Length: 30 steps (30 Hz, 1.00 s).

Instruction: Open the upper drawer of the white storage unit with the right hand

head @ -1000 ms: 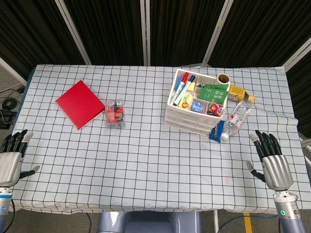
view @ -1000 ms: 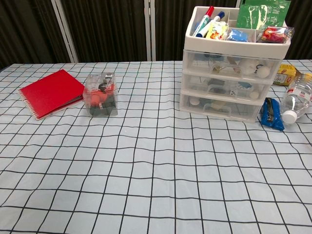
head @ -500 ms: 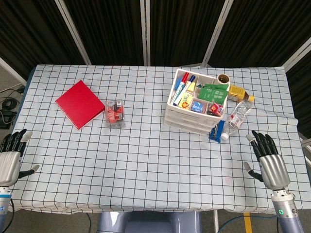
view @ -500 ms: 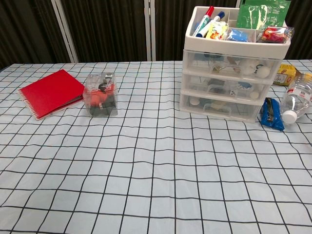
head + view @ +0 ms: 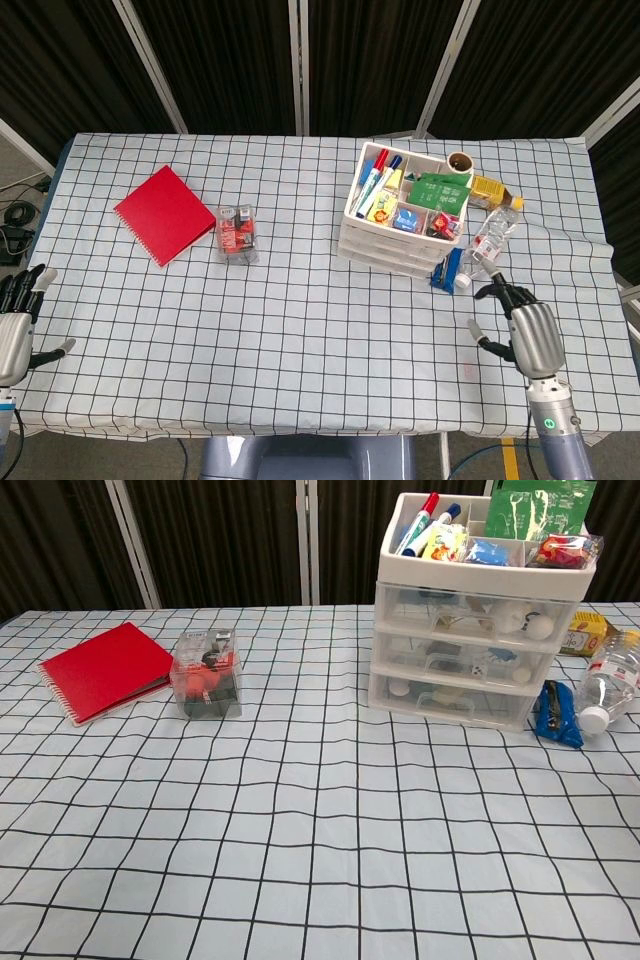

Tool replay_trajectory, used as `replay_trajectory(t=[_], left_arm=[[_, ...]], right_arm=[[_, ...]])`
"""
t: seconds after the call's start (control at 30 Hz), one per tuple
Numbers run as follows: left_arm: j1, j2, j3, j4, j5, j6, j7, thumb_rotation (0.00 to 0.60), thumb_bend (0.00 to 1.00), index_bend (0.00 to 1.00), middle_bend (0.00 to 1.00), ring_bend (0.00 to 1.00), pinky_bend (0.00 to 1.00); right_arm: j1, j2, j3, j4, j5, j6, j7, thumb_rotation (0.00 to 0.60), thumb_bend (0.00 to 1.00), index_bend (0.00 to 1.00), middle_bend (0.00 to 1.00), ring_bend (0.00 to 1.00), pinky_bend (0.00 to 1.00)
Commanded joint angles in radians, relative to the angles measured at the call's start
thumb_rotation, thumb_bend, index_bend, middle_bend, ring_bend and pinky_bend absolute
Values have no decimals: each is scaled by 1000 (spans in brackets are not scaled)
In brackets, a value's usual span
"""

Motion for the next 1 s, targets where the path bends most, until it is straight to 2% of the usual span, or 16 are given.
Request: replay_trajectory(t=[0.03,0.13,0.2,0.3,0.5,0.63,0.77,1.0], left_arm=[[4,4,-1,-2,7,10,-14,600,51,0,0,0,0],[6,1,-3,2,14,19,-23,600,58,0,0,0,0],[7,2,-3,4,17,22,-30,600,59,0,0,0,0],[7,4,-5,6,16,22,-40,600,59,0,0,0,0],[8,7,-6,9,16,20,-51,600,59,0,0,0,0],[9,10,-6,7,16,20,-60,600,59,0,0,0,0],[7,13,-5,8,18,15,-66,600,59,0,0,0,0],[8,15,-3,8,23,16,-73,600,59,0,0,0,0]], right_arm=[[72,-14,28,-163,116,-166,41,600,219,178,902,878,744],[116,-31,52,-225,211,-262,48,600,230,193,950,923,763],[153,-69,85,-261,312,-336,81,600,286,194,966,938,769],[189,-102,124,-276,407,-397,118,600,350,184,970,942,770],[229,-194,163,-229,501,-405,108,600,368,174,970,941,770],[239,-257,201,-194,561,-420,190,600,372,173,967,941,770],[251,-326,219,-121,573,-399,209,600,374,173,965,941,770],[251,-392,243,-58,591,-385,263,600,374,174,960,934,769]])
